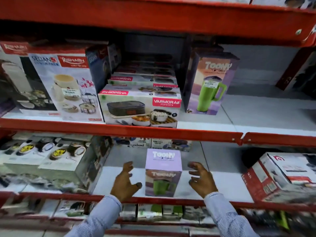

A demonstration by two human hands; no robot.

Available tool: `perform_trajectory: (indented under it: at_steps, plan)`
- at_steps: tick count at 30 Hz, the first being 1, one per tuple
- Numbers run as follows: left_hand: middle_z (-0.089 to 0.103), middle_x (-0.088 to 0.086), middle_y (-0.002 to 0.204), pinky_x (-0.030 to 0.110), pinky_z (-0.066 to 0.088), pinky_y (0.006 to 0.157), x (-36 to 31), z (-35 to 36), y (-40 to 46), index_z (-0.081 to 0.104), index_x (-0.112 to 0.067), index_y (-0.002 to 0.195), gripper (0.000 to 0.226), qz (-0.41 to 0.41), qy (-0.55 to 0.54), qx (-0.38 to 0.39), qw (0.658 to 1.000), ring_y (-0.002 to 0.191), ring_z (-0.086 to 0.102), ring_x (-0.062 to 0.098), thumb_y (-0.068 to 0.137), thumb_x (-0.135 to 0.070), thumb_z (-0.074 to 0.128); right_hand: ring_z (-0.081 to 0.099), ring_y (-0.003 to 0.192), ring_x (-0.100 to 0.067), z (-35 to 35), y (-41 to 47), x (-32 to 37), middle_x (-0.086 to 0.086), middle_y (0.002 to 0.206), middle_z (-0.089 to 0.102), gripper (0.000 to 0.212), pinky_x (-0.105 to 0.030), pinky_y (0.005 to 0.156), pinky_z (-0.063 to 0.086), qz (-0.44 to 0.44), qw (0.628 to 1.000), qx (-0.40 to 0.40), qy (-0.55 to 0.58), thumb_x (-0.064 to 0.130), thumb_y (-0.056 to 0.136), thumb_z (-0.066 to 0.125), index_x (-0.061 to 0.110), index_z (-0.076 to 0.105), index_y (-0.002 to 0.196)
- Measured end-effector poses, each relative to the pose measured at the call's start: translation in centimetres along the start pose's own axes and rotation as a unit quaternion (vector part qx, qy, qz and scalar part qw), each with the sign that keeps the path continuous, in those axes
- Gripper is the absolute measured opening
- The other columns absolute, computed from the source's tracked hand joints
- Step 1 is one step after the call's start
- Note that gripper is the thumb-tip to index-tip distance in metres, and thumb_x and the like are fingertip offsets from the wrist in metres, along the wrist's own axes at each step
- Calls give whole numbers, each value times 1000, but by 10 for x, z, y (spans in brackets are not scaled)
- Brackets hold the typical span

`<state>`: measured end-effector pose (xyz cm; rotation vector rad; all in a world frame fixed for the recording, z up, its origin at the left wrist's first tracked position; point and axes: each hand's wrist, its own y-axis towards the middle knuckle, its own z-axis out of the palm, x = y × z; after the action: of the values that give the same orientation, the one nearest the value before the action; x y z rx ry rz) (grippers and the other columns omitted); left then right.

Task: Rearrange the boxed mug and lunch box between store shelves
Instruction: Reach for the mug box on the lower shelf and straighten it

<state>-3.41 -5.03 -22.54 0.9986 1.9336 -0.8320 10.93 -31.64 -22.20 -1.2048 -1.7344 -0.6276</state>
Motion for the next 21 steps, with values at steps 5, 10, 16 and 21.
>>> perform_trajectory:
  at_steps: [5, 10, 16, 21]
  plan:
    - [59, 4, 134, 34, 54, 92, 1, 38, 16, 39, -19, 139, 87, -12, -30, 67, 997, 122, 59, 28, 67, -11, 86, 54, 125, -19, 24, 0, -7, 1, 132, 56, 75, -28, 98, 49, 43, 990, 126, 39, -3, 71, 80, 20, 47, 135]
    - [72, -5, 110, 27, 60, 82, -21, 35, -7, 55, -26, 123, 67, 48, -9, -18, 999, 88, 69, 5, 65, -14, 88, 66, 114, -18, 14, -18, 13, 0, 121, 70, 51, -8, 74, 53, -4, 995, 60, 83, 0, 77, 75, 19, 61, 123]
    - [76, -17, 100, 26, 63, 69, -59, 6, -44, 66, -32, 120, 68, 121, 14, -67, 990, 83, 69, -9, 58, -48, 88, 70, 105, -10, -16, -45, 46, 6, 114, 75, 47, -22, 74, 59, -61, 990, 15, 130, 12, 77, 79, 24, 66, 120]
    - [78, -16, 98, 23, 62, 61, -105, -5, -68, 69, -31, 118, 76, 188, -14, -92, 978, 82, 72, -3, 52, -69, 79, 72, 102, -13, -43, -69, 80, 8, 109, 77, 42, -27, 74, 61, -133, 980, -39, 140, 19, 77, 80, 26, 68, 117]
